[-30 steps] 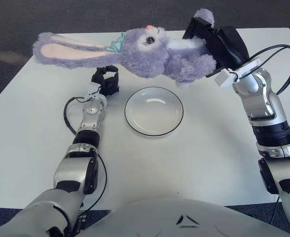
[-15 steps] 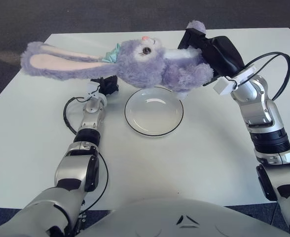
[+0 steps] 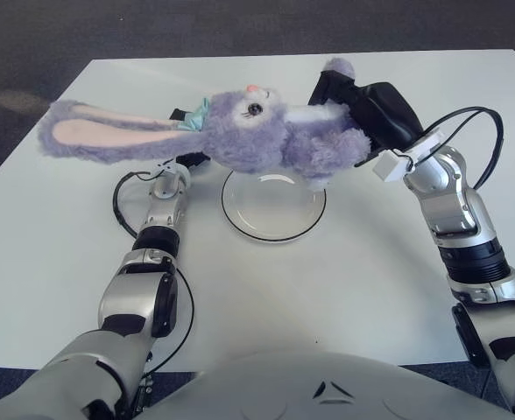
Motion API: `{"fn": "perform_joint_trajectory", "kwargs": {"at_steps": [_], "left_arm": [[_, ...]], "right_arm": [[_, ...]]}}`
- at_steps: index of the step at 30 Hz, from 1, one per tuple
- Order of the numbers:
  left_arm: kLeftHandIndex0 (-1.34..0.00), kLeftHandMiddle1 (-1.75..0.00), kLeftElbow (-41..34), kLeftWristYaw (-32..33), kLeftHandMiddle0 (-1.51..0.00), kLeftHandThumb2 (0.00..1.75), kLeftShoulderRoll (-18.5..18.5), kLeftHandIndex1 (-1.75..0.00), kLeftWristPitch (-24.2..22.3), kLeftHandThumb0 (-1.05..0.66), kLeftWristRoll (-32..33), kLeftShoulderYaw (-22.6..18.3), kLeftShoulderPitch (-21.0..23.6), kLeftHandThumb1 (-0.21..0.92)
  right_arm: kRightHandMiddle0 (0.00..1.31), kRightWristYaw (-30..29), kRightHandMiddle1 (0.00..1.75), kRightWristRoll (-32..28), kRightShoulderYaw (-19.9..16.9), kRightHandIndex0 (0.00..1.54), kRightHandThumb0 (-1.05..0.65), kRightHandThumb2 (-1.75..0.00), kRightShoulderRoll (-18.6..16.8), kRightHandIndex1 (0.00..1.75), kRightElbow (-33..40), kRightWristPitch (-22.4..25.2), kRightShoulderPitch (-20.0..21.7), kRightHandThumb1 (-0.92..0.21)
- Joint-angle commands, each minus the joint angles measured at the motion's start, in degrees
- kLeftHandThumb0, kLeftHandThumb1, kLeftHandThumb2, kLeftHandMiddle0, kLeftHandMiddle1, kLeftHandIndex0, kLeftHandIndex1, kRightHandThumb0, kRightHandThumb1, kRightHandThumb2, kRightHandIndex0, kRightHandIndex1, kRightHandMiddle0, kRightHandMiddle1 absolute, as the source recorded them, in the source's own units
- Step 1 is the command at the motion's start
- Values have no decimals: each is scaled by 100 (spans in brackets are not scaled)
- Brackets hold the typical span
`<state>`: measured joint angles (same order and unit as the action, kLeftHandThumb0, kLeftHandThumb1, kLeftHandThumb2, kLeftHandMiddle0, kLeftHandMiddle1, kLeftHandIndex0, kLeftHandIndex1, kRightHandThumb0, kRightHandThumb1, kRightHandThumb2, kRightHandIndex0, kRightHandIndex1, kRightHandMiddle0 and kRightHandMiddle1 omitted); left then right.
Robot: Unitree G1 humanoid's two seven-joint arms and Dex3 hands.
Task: Put the doll into the plate.
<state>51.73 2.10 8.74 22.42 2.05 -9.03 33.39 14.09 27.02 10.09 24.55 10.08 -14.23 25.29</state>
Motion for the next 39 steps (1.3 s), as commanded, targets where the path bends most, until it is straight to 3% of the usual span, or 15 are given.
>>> {"fn": "perform_joint_trajectory", "kwargs": {"at_steps": [1, 15, 26, 39], "left_arm": [[-34, -175, 292, 122, -93, 85, -95, -175, -295, -38, 5, -25, -309, 68], [-35, -175, 162, 180, -92, 87, -217, -175, -299, -38, 18, -21, -346, 67], [-35, -175, 36, 222, -92, 87, -297, -175, -340, -38, 9, -8, -388, 66], [-35, -175, -83, 265, -90, 88, -357, -175, -353, -39, -16, -1, -438, 66]], "right_arm": [[61, 83, 175, -157, 3, 123, -47, -131, -28, 175, 137, 0, -81, -32], [60, 260, 175, -254, 196, 119, -46, -131, -21, 175, -111, -366, -201, -32], [60, 685, 175, -315, 353, 118, -47, -131, 62, 175, -195, -388, -246, -32], [61, 797, 175, -191, 518, 117, -47, -132, 73, 175, -244, -447, -339, -31]]}}
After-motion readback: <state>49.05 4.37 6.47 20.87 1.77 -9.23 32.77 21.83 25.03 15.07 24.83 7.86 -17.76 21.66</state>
